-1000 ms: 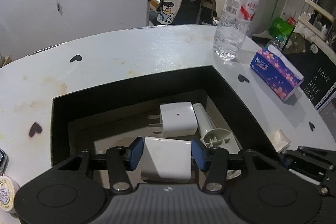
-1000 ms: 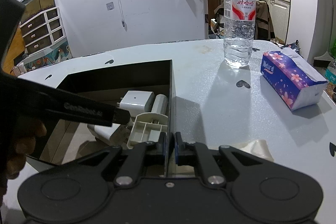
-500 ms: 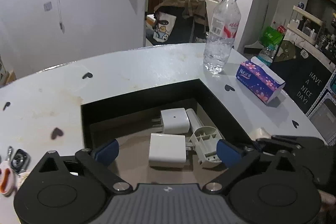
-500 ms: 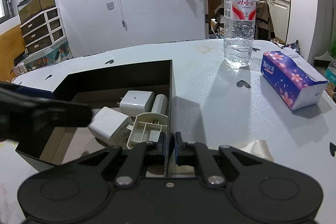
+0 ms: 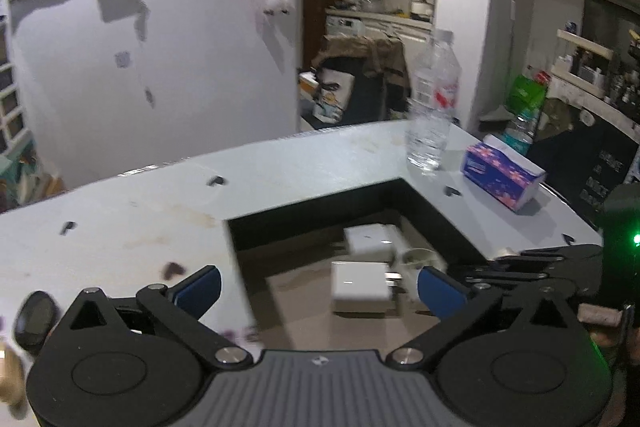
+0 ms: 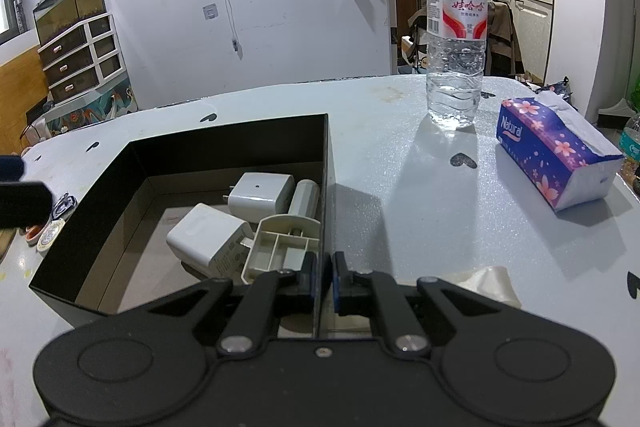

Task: Organize rigid objects
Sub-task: 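Move the left tool back over the round tape measure on the table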

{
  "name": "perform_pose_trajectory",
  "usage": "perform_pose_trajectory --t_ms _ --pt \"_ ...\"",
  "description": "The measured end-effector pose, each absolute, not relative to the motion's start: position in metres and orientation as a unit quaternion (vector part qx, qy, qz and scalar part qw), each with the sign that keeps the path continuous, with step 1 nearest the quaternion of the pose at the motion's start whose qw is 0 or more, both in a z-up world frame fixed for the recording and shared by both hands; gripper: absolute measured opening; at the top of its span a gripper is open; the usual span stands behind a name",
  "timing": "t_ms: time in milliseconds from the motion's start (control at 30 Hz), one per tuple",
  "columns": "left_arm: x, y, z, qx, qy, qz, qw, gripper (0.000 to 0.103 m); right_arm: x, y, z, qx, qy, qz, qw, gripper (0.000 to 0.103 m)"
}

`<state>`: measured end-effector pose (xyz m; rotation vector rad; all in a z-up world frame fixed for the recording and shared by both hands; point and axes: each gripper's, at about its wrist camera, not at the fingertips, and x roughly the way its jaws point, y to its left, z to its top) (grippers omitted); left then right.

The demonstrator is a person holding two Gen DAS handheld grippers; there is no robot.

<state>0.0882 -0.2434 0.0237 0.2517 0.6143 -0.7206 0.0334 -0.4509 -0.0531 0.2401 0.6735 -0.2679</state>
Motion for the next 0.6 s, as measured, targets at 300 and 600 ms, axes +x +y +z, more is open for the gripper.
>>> perform_pose_trajectory --t_ms 300,600 --pt "0.116 -0.168 0.019 0.071 0.283 -0.267 0.918 0.103 0.033 -0.451 -0.053 0.117 0.329 -0.131 0.928 0.008" --pt "0.140 -0.116 0.004 0.026 0.314 -0.235 0.920 0.081 0.034 -0.451 -0.052 0.117 0.329 -0.131 0.928 0.008"
